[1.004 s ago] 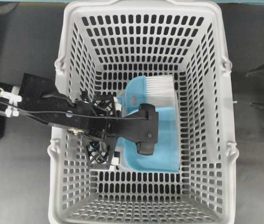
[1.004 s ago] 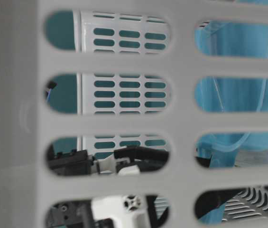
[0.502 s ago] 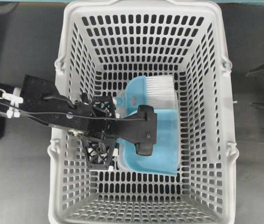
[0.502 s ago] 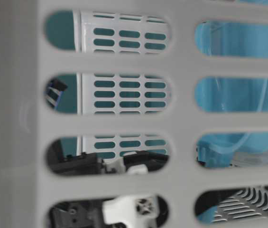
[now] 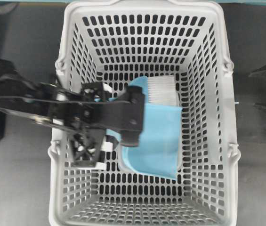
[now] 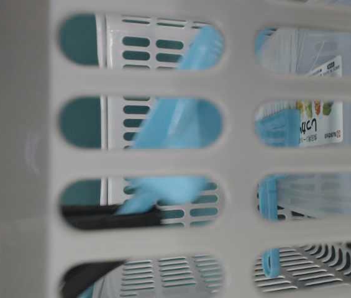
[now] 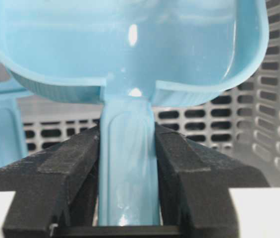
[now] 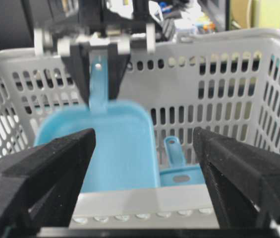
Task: Pick up the dustpan from the shopping basket with the left arm.
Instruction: 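Lift the dustpan by its handle with the left gripper, tilting it upward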
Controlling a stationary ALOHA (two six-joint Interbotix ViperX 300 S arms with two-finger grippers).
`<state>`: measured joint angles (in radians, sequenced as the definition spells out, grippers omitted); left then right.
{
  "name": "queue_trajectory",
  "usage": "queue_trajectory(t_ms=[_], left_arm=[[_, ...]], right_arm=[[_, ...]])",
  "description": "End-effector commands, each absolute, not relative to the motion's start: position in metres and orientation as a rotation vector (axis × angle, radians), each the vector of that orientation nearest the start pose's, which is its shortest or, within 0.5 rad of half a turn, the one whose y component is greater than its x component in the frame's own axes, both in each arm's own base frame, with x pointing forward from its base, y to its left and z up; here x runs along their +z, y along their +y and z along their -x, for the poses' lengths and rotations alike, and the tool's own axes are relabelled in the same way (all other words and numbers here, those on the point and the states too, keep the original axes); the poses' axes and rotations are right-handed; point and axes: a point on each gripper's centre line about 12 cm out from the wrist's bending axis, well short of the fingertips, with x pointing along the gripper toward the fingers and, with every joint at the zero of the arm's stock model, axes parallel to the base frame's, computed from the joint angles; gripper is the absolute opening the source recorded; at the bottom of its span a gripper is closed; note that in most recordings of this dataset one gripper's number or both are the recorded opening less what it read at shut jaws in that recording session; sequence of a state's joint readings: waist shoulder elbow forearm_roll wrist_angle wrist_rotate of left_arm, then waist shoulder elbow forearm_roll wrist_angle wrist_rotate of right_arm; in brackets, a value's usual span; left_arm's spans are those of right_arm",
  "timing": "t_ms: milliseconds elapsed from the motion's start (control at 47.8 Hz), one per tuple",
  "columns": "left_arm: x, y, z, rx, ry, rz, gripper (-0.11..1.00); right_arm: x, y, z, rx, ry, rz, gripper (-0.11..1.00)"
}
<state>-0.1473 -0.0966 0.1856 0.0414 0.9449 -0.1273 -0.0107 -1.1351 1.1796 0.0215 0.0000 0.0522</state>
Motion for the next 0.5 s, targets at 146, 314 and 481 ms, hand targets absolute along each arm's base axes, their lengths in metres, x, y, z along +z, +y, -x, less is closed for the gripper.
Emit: queue_trajectory(t_ms=[146, 314, 481], left_arm=[[0.369, -0.046, -0.361, -0.067, 0.739, 0.025, 0.29], [0.380, -0.044, -0.349, -0.070, 0.638, 0.043, 0.29], [0.383, -0.043, -0.344, -0.072, 0.614, 0.046, 0.29]], right_arm=[[0.292, -0.002, -0.172, -0.015, 0.032, -0.078, 0.76], [0.292, -0.002, -0.171, -0.014, 0.029, -0.080, 0.76], [0.292, -0.002, -0.170, -0.015, 0.029, -0.080, 0.76]])
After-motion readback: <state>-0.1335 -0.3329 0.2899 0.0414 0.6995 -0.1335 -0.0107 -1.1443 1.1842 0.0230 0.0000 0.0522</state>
